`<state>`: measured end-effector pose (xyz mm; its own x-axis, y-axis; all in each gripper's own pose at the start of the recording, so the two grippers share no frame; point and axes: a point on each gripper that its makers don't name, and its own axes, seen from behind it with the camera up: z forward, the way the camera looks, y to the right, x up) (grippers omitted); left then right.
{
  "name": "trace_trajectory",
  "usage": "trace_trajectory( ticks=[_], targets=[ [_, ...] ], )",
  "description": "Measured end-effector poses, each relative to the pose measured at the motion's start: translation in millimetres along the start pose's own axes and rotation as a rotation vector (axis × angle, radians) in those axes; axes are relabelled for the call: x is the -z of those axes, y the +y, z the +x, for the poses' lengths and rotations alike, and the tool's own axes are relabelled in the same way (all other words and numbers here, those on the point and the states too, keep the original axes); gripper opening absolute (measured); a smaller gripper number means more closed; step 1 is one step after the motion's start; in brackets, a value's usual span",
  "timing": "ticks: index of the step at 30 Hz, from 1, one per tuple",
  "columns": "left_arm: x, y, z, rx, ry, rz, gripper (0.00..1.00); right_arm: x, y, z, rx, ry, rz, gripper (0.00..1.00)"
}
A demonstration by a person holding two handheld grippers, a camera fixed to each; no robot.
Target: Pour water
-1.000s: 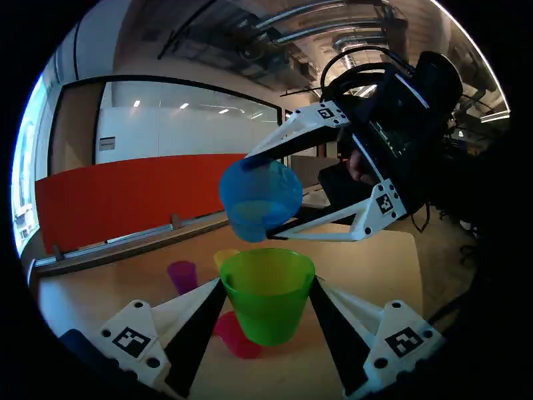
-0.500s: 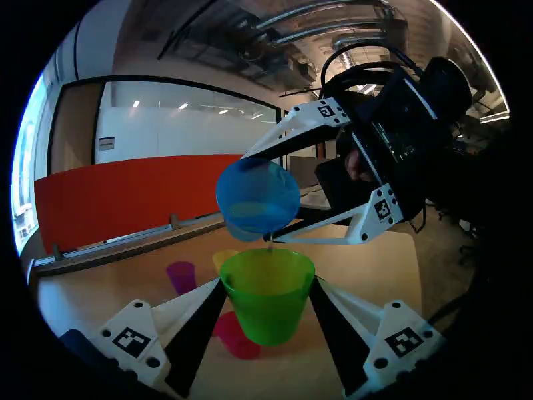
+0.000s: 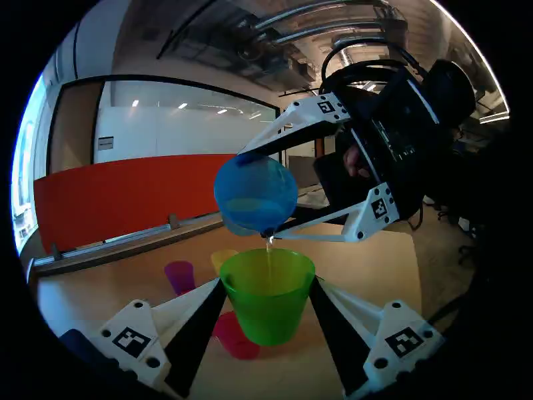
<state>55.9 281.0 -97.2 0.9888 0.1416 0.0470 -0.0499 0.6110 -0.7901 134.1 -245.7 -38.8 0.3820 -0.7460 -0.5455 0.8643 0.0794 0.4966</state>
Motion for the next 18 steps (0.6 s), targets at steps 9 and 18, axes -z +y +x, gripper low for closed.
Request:
trace_trajectory(
  ticks=[9,18],
  targets=[
    [0.9,-0.7,-0.8,-0.001,-0.002,0.001,0.86,-1.9,1.8,0.3,0.023,-0.003,-0.006,0.92],
    [1.3,-1.7,-1.1,-0.004,-0.003,0.004,0.86,-2.9,2.8,0.6,0.056,-0.007,-0.007,0.92]
  ],
)
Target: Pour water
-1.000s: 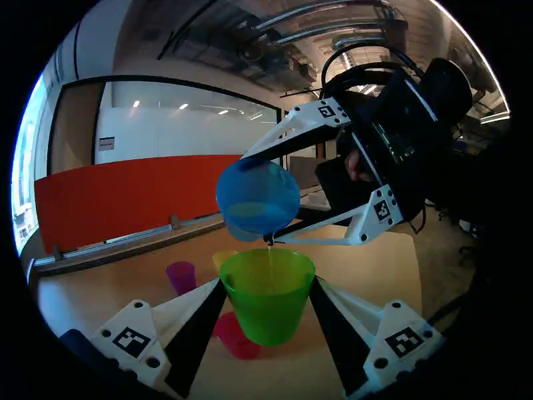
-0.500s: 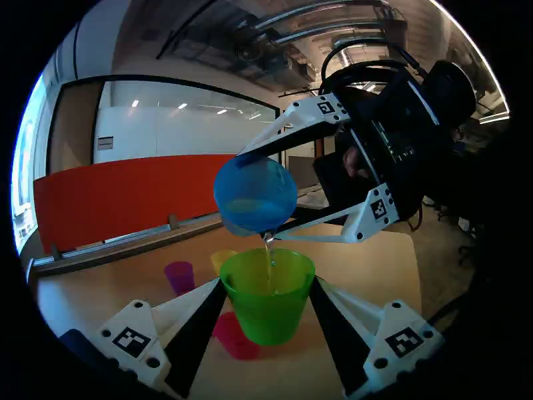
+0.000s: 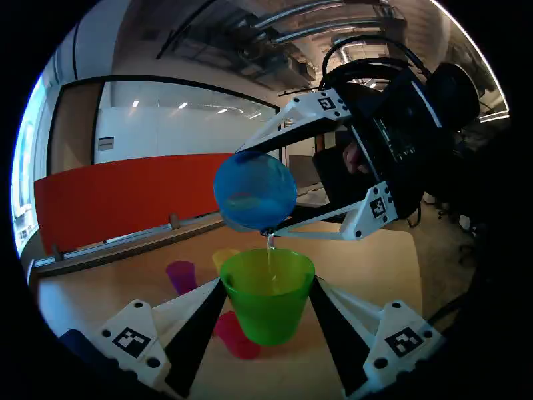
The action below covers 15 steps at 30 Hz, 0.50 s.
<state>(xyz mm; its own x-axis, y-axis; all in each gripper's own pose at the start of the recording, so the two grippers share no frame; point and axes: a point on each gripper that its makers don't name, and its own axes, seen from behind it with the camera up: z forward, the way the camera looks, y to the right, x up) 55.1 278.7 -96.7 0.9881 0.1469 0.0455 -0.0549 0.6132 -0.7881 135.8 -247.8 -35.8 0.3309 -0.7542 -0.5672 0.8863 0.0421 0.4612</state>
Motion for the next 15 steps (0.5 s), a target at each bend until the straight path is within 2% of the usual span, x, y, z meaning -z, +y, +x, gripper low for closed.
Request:
trace_trajectory(
  ticks=[15],
  targets=[
    [-0.1,3.8,-0.8,0.000,0.000,-0.004,0.86,1.4,2.0,2.2,0.050,-0.004,-0.004,0.92]
  ],
)
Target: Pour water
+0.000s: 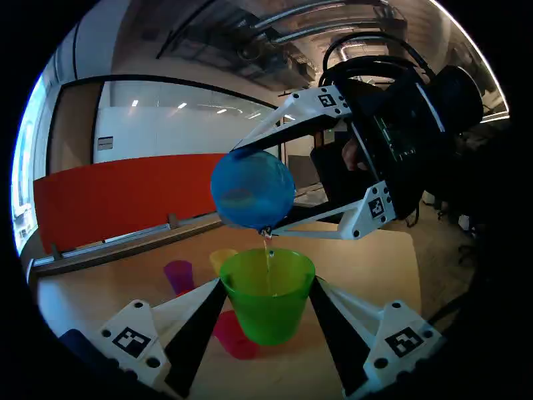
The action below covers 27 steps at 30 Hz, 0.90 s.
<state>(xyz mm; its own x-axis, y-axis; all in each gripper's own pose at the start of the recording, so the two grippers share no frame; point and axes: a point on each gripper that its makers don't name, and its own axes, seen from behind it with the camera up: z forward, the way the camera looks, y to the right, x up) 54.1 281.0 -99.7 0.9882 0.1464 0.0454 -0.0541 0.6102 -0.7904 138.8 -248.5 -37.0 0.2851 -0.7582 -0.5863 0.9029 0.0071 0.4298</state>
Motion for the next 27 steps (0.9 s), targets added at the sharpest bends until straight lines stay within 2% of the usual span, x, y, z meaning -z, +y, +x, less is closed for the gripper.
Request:
trace_trajectory(
  ticks=[27],
  targets=[
    [-2.9,6.0,0.5,-0.006,-0.001,-0.007,0.86,4.0,-0.4,3.8,0.092,-0.012,-0.018,0.92]
  ],
)
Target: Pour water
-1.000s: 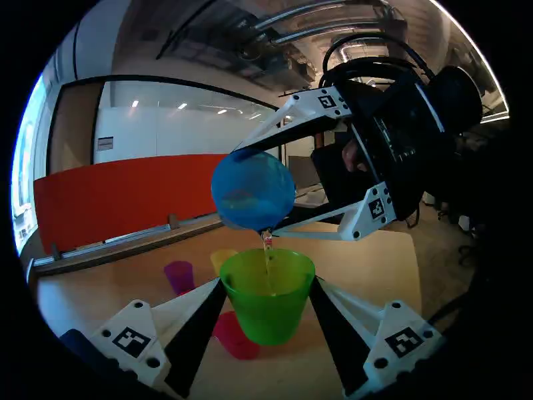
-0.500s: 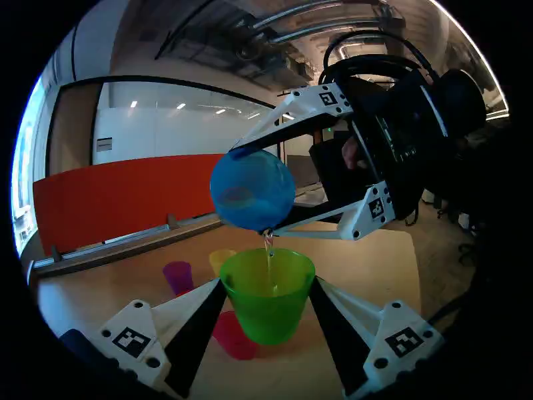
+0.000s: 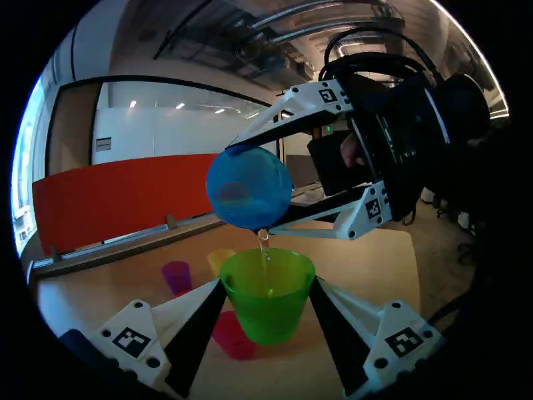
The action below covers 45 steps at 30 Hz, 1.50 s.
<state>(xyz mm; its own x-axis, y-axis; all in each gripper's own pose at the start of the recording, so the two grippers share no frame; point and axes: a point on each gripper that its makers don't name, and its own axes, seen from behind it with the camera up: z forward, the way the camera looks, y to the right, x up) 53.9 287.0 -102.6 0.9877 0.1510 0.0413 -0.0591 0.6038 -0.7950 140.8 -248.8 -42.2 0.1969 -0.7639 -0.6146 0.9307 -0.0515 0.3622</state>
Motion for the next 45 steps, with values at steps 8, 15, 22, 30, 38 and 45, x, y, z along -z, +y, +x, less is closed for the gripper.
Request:
trace_trajectory(
  ticks=[8,15,22,30,38,45],
  targets=[
    [0.2,-0.7,-0.3,-0.001,0.000,0.001,0.86,-0.1,0.4,3.8,0.025,-0.001,-0.006,0.92],
    [0.9,0.1,-1.8,0.002,0.000,-0.001,0.86,0.1,-1.1,4.5,0.041,-0.001,-0.009,0.92],
    [0.8,1.2,-1.2,-0.003,-0.001,-0.002,0.86,-0.4,-3.8,3.6,0.068,-0.006,-0.005,0.92],
    [0.4,3.0,-0.5,-0.005,-0.002,-0.005,0.86,-0.9,-2.0,1.7,0.099,-0.011,-0.013,0.92],
    [-0.3,4.8,-1.7,-0.006,-0.002,-0.006,0.86,0.5,4.8,2.1,0.122,-0.016,-0.020,0.92],
    [-1.5,4.2,-2.4,-0.005,-0.003,-0.004,0.86,0.8,6.5,1.7,0.155,-0.022,-0.028,0.92]
  ],
)
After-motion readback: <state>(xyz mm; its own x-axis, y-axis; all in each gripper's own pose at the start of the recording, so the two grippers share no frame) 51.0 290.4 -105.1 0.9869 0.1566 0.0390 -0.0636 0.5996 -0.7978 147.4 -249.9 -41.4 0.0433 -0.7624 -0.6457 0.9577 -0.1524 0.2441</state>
